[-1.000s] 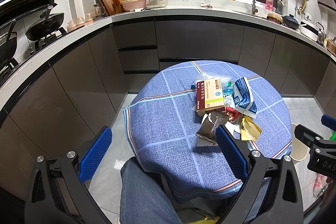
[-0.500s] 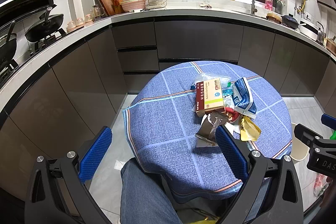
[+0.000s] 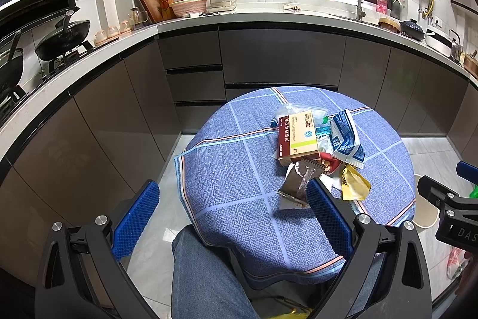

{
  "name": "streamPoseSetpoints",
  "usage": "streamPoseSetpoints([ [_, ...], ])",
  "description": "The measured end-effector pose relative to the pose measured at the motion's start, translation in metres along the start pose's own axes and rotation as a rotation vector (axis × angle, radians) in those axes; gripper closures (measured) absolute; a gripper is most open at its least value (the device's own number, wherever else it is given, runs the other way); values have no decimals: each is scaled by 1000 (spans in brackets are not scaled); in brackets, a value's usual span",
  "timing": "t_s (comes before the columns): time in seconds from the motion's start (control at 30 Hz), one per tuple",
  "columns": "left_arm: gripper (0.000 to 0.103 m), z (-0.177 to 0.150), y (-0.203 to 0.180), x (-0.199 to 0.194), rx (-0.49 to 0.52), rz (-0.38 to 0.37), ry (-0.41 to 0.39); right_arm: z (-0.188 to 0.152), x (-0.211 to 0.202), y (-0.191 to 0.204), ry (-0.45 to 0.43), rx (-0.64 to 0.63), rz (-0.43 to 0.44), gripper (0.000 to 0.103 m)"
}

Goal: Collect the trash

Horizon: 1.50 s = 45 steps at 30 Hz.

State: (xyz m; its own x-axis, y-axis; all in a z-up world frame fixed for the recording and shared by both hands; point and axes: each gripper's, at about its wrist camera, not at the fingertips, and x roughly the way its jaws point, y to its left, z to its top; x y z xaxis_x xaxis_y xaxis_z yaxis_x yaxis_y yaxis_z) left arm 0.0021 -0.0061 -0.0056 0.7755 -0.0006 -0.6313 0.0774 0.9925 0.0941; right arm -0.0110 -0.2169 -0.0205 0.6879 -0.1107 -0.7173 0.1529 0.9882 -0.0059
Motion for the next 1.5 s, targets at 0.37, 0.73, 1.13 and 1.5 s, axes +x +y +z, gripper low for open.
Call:
streamPoseSetpoints([
  [0.37, 8, 0, 0, 0, 2, -1, 1, 0, 1, 0, 2, 0, 1, 3],
  [0.73, 8, 0, -2, 0, 3, -1, 2, -3, 5, 0, 8, 3, 1, 3],
  [1.13, 8, 0, -2, 0, 4, 0, 3, -6, 9, 2, 14, 5, 2, 3],
  [1.5, 8, -6, -8, 8, 8, -5, 16, -5, 12, 0, 26, 10, 1, 3],
])
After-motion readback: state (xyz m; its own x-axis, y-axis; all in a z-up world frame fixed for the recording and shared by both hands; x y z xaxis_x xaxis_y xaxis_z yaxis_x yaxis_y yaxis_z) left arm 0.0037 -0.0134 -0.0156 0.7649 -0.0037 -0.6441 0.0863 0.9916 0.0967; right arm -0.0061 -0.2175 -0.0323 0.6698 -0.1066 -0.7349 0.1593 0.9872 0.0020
